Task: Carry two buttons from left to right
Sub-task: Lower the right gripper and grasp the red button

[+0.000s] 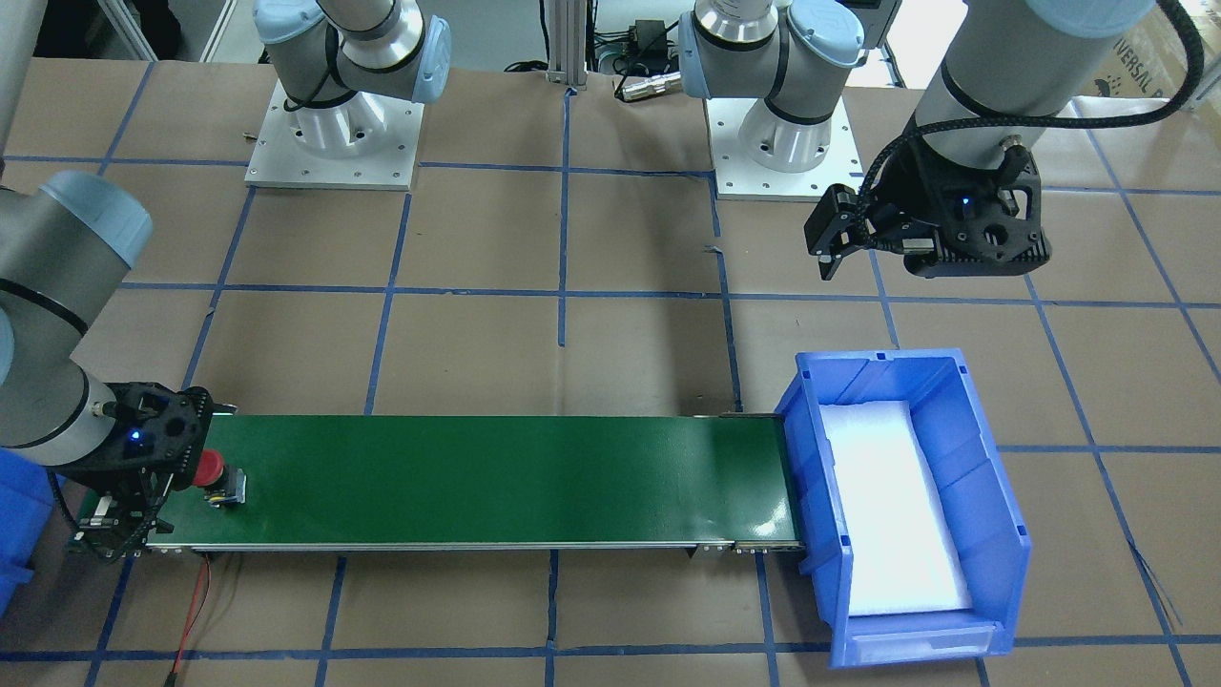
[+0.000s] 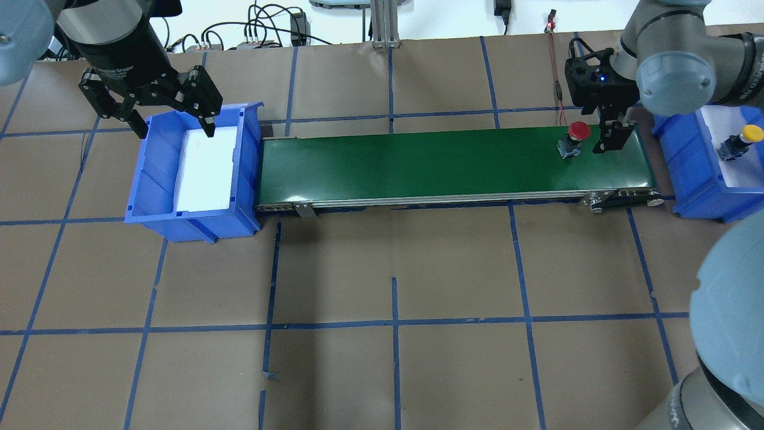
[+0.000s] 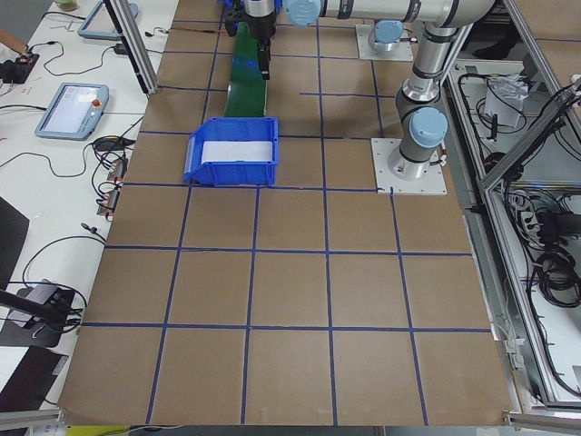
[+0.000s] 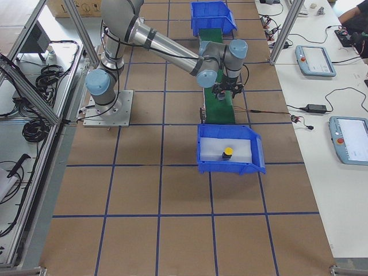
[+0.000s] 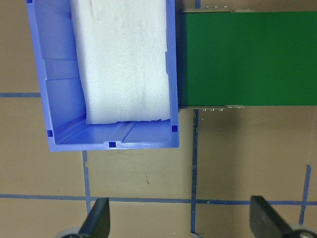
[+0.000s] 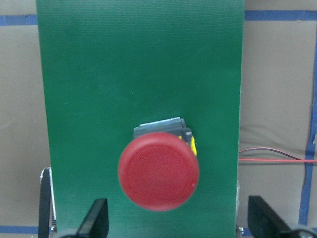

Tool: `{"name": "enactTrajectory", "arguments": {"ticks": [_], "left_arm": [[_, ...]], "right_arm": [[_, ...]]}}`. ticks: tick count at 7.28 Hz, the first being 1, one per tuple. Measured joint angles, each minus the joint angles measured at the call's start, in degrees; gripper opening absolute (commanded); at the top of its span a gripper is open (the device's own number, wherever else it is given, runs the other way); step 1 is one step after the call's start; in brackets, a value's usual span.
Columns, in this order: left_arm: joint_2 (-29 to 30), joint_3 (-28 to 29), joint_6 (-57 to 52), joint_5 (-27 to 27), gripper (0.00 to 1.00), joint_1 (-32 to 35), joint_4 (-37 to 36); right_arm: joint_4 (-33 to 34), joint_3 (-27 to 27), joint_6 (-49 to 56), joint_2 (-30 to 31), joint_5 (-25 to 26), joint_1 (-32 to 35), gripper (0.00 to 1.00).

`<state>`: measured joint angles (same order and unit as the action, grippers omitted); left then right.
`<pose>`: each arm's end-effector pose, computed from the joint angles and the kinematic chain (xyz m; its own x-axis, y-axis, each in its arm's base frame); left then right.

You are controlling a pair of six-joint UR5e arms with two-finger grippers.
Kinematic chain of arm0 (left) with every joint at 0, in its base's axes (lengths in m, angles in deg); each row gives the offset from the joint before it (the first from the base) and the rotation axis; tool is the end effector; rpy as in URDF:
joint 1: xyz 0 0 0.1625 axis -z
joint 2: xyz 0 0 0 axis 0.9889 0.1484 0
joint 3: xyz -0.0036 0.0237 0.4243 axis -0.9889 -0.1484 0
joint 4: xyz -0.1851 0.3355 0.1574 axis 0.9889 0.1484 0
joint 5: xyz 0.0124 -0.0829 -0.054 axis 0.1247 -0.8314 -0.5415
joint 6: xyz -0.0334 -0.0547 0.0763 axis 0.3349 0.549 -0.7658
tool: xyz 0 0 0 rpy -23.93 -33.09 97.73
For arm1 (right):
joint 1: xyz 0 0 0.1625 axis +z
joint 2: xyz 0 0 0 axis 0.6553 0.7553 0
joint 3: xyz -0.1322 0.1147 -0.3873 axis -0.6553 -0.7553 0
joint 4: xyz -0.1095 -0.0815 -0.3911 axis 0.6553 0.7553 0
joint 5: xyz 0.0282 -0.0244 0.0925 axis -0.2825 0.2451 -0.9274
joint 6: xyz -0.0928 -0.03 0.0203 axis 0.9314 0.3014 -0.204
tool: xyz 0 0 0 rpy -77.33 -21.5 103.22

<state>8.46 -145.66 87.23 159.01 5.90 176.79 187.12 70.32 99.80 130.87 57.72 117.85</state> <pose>-0.1032 -0.5290 0.4952 -0.9984 -0.0066 -0.0566 -0.0104 0.9977 0.0664 -0.0148 -0.6458 0.2812 0.0003 -1.0000 -0.0093 -0.9999 -0.0004 0.0118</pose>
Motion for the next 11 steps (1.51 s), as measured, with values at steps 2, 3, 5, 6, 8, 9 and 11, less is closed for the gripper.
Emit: {"name": "enactTrajectory", "arguments": {"ticks": [2, 3, 5, 6, 8, 9, 11], "left_arm": [[-0.03, -0.07, 0.01, -0.02, 1.00, 0.00, -0.02], [-0.07, -0.11, 0.01, -0.01, 1.00, 0.00, -0.02], [-0.14, -0.22, 0.00, 0.04, 1.00, 0.00, -0.02], [-0.16, -0.27, 0.01, 0.03, 1.00, 0.00, -0.04], [-0.14, -0.35, 0.00, -0.03, 1.00, 0.00, -0.10], [-0.11, -0.29, 0.00, -0.04, 1.00, 0.00, -0.11], [-0.07, -0.24, 0.00, 0.00, 1.00, 0.00, -0.11]], "right_arm": [[0.00, 0.00, 0.06, -0.04, -0.01, 0.00, 0.99], [0.00, 0.00, 0.05, -0.05, -0.05, 0.00, 0.99], [-0.01, 0.00, 0.09, -0.06, -0.05, 0.00, 0.74], [0.01, 0.00, 0.33, -0.08, -0.09, -0.01, 0.41], [0.07, -0.08, 0.91, -0.08, 0.46, -0.07, 0.09], [0.10, -0.27, 1.01, -0.07, 1.41, -0.08, 0.08], [0.10, -0.87, 1.11, -0.03, 2.36, -0.17, 0.08]]}}
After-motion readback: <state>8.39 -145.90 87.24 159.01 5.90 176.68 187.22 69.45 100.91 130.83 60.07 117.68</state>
